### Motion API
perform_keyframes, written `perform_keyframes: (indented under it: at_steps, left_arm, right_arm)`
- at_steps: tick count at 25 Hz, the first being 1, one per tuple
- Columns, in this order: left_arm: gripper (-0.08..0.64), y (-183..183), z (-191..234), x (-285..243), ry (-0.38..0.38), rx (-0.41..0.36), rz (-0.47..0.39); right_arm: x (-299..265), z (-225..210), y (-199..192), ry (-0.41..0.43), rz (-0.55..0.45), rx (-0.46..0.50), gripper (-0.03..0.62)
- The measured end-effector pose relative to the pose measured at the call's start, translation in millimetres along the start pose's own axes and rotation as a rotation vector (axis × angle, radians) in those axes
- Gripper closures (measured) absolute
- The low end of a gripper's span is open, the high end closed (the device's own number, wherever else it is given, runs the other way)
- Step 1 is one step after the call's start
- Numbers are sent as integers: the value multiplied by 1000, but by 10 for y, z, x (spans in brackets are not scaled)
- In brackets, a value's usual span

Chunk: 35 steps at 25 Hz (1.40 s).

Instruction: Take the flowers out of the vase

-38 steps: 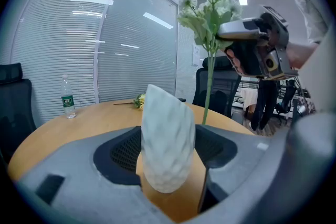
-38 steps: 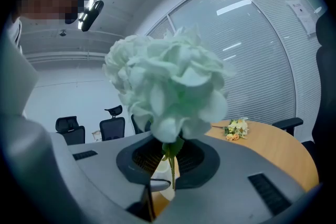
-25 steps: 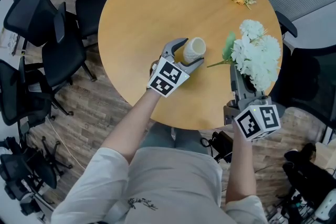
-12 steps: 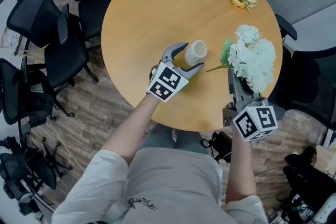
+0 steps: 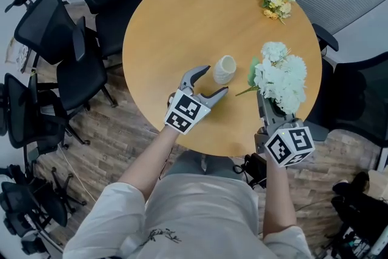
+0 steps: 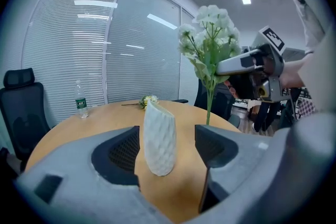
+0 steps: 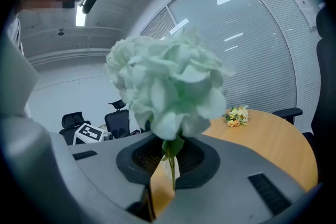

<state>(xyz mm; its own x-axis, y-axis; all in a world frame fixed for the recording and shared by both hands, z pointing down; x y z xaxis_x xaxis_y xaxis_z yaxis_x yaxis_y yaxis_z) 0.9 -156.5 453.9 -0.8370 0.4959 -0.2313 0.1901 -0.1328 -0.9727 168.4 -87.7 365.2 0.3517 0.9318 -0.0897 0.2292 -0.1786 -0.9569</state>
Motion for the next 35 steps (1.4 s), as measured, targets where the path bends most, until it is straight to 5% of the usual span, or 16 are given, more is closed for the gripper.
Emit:
perform_keyframes:
  at_steps: [8,23,35]
  left_arm:
    - [307,238,-181,288,11,38,-16]
    - [480,684,-377,633,55,-10,-43]
    - [551,937,-407,778,113,105,-82]
  right_arm:
    - [99,178,30,34,6,9,546]
    - [198,361,232,67,13,26,545]
    - [266,388,288,58,18,54,545]
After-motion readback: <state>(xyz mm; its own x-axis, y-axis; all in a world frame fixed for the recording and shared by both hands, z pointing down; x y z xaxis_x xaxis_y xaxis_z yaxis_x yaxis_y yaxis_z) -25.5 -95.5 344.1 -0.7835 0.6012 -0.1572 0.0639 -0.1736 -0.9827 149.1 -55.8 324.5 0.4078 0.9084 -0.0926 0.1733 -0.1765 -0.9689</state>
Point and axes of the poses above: the fingertips, and each gripper's own axes: x backward along the fingers, z to its left, y out of its top, the point moved 6 cm from there along x, backward along the fingers, and after that the axes turned 9 degrees about -z, right-handed, at the moved point
